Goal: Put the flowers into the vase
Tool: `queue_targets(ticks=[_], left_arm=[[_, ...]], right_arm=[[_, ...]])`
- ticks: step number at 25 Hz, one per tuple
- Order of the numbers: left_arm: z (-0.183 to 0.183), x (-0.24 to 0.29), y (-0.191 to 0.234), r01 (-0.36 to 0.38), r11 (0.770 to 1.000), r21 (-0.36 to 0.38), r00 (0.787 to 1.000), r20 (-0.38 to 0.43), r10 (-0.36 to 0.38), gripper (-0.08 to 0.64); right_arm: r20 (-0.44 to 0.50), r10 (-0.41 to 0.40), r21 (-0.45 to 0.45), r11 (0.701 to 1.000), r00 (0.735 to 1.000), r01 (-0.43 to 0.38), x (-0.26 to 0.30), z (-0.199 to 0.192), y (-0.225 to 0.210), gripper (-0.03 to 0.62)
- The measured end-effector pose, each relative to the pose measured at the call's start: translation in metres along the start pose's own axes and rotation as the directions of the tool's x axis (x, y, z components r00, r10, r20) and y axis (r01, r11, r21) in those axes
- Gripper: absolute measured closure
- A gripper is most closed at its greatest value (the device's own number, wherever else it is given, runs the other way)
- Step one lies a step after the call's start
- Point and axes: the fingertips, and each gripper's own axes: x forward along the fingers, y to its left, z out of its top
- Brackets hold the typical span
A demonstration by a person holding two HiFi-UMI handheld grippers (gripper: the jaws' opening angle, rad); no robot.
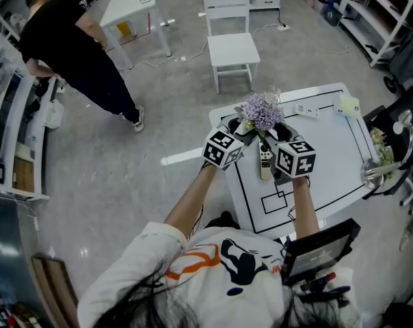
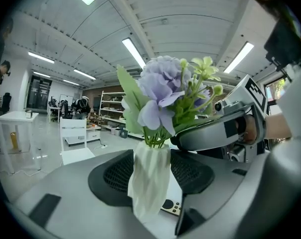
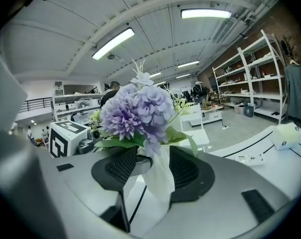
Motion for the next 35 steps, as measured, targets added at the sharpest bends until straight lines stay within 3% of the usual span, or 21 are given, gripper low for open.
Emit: queue_targets(ticks=[13, 20, 28, 31, 35], left_arm=[[-0.005, -0.004, 0.003, 0.015, 0.999, -0.039, 0.999, 0.031, -0.014, 0.325], [-0.01, -0.014, 0.005, -0.004, 0.999, -0.054, 1.0, 0.023, 0.006, 0.282], [-0.014, -0.052, -0.005, -0.032, 0.992, -0.121, 0.997, 0.06, 0.039, 0.284], [-0.018, -0.062, -0.02, -0.01, 0.995, -0.103, 0.999, 0.041, 0.014, 0.285], [-0.03, -0.071, -0.042, 0.044, 0.989, -0.141, 0.999, 0.009, -0.043, 0.33]], right_arm=[[-0.045, -0.018, 0.025, 1.0, 0.999, 0.019, -0.011, -0.023, -0.012, 0.393], [-0.055, -0.019, 0.036, 0.999, 0.998, 0.021, -0.016, -0.03, -0.013, 0.393], [-0.009, -0.058, 0.054, 0.997, 0.998, 0.059, -0.03, -0.034, -0.007, 0.393], [0.023, -0.058, 0.071, 0.996, 0.998, 0.056, -0.038, -0.034, 0.002, 0.393], [0.037, -0.058, 0.083, 0.995, 0.998, 0.054, -0.049, -0.042, 0.02, 0.394]])
